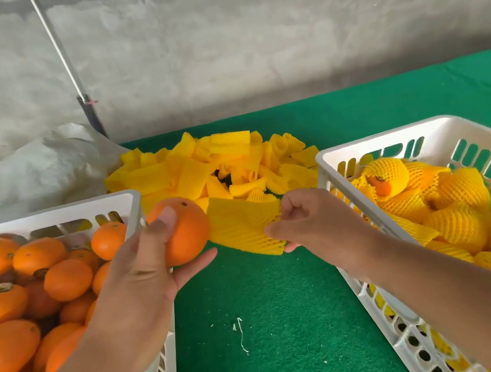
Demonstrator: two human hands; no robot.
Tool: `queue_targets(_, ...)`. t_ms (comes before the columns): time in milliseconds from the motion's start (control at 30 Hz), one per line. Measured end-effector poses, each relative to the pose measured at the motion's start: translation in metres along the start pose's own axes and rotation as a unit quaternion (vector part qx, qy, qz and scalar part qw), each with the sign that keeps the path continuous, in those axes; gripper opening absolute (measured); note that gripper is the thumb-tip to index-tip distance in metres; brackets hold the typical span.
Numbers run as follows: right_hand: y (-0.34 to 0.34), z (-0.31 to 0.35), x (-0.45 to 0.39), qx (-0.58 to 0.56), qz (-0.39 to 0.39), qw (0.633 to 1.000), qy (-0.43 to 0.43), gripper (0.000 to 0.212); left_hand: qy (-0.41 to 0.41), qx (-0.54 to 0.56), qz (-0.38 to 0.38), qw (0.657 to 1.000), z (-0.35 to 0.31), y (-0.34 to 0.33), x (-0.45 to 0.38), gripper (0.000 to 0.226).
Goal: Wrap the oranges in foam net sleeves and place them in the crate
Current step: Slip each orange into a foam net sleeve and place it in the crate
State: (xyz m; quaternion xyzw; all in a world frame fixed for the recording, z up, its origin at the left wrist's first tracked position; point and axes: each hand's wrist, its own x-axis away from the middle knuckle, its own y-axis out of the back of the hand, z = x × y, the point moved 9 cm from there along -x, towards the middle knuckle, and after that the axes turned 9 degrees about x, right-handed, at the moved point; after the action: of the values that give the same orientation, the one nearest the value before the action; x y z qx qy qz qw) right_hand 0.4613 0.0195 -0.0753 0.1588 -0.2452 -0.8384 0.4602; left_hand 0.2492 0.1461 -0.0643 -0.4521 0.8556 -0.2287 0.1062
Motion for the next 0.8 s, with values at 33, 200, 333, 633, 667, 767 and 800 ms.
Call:
queue_targets(33,0.002,-0.001,0.0,0.009,-0.007,1.0,-0.002,0.028,0.008,0.024,0.002,1.0,0.002,0.005,-0.002,0.048)
queue_targets(200,0.0,0.003,0.002,-0.01,0.005,1.0,0.005,0.026,0.031,0.025,0.018,0.999,0.01,0.012,-0.007,0.063)
queue_targets(333,-0.009,0.011,0.005,-0.072,0.044,0.996,0.017,0.03,0.041,-0.085,0.085,0.992,0.02,-0.003,0.001,0.067)
queue_targets(633,-0.03,0.004,0.01,-0.241,0.161,0.952,-0.102,0.076,0.008,-0.171,0.113,0.979,0.012,-0.018,0.007,0.04)
queue_targets(667,-0.033,0.004,0.013,-0.26,0.175,0.942,-0.118,0.088,0.001,-0.179,0.114,0.977,0.01,-0.019,0.007,0.042)
queue_targets(767,-0.039,0.005,0.018,-0.324,0.207,0.91,-0.153,0.084,-0.021,-0.174,0.117,0.978,0.003,-0.021,0.009,0.046)
queue_targets(800,-0.039,0.007,0.019,-0.34,0.213,0.903,-0.153,0.075,-0.025,-0.165,0.119,0.979,0.002,-0.021,0.01,0.052)
